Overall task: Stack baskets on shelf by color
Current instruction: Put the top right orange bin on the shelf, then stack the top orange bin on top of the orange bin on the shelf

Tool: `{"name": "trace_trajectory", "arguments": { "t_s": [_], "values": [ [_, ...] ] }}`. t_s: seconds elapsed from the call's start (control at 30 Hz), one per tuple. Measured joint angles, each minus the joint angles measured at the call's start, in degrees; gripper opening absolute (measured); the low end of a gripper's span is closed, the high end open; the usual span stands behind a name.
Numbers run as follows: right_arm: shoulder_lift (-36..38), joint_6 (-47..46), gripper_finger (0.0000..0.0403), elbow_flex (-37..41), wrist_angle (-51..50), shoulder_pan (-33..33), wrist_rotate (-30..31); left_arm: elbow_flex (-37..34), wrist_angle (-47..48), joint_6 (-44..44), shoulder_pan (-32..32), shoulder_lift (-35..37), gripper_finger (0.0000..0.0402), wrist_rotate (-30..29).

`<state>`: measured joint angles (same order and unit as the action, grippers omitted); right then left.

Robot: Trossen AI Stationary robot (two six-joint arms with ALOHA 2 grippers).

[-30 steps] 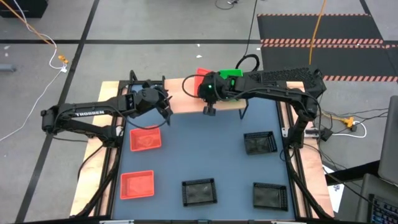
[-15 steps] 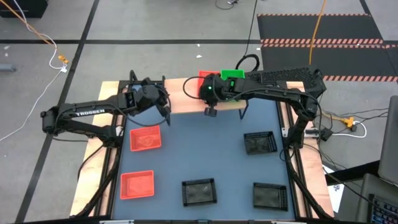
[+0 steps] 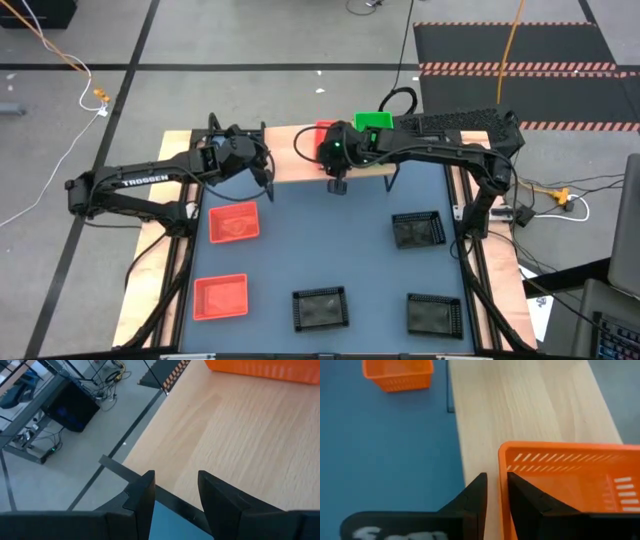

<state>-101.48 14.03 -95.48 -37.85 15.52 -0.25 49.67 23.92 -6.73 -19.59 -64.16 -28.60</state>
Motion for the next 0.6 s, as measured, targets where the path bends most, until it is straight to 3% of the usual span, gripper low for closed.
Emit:
{"name": "trace_trajectory", "arguments": {
  "t_s": [0.23,0.43,0.6],
  "values": [
    [1.75,3.87,0.0069,0.0,3.44,-1.73,0.15,0.0,1.54,1.53,1.19,2.7,0.0152,0.08],
    [2.81,16.4,0.0069,0.08,10.46,-5.51,-0.16,0.0,4.56,5.08,3.88,10.75,0.0152,0.04],
    [1.3,29.55,0.0069,6.68,26.6,-9.72,-4.28,0.0,6.89,7.16,6.66,16.44,0.0152,0.09]
  ]
}}
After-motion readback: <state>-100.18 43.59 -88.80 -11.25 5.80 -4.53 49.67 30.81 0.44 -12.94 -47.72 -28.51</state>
